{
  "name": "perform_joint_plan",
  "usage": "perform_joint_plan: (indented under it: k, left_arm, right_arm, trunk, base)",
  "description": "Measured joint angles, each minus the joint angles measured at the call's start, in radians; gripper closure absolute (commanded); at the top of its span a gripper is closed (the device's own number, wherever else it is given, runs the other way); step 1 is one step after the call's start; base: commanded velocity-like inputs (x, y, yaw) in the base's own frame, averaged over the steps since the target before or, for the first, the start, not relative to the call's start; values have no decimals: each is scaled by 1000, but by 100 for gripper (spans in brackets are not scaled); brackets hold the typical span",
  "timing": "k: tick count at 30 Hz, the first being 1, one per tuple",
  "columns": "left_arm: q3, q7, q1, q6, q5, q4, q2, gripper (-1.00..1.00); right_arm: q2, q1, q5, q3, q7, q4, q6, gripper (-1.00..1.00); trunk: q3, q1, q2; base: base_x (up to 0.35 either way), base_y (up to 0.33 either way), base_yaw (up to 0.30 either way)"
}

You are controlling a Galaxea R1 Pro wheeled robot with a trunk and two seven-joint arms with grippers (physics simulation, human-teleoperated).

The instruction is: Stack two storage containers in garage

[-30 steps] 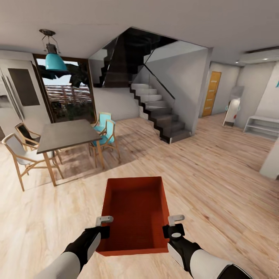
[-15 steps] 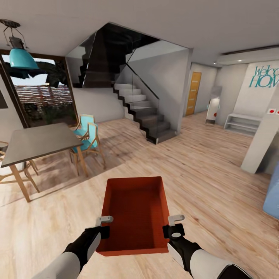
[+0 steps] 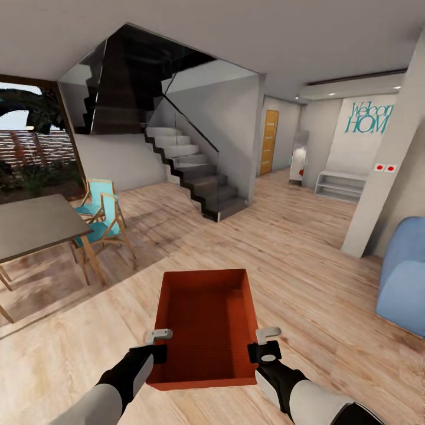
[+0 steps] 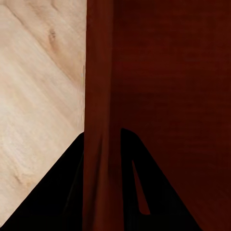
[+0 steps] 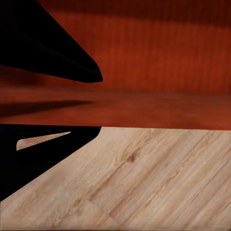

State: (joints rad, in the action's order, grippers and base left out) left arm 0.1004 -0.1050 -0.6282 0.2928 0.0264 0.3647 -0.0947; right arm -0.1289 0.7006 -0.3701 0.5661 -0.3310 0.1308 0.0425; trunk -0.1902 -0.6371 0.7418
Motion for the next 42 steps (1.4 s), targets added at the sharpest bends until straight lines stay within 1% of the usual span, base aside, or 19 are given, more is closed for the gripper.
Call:
perform_joint_plan:
  k: [23, 42]
  left_arm:
    - [-1, 0, 0, 0, 0, 0, 0, 100]
    - [0, 0, 0, 0, -1, 0, 0, 100]
  right_arm:
    - [-1, 0, 0, -1, 0, -2, 2, 100]
    - [0, 0, 0, 0, 0, 2, -2, 100]
  trunk:
    - [0, 0, 0]
    - [0, 0, 0]
  base:
    - [322, 0, -241]
    - [322, 0, -14]
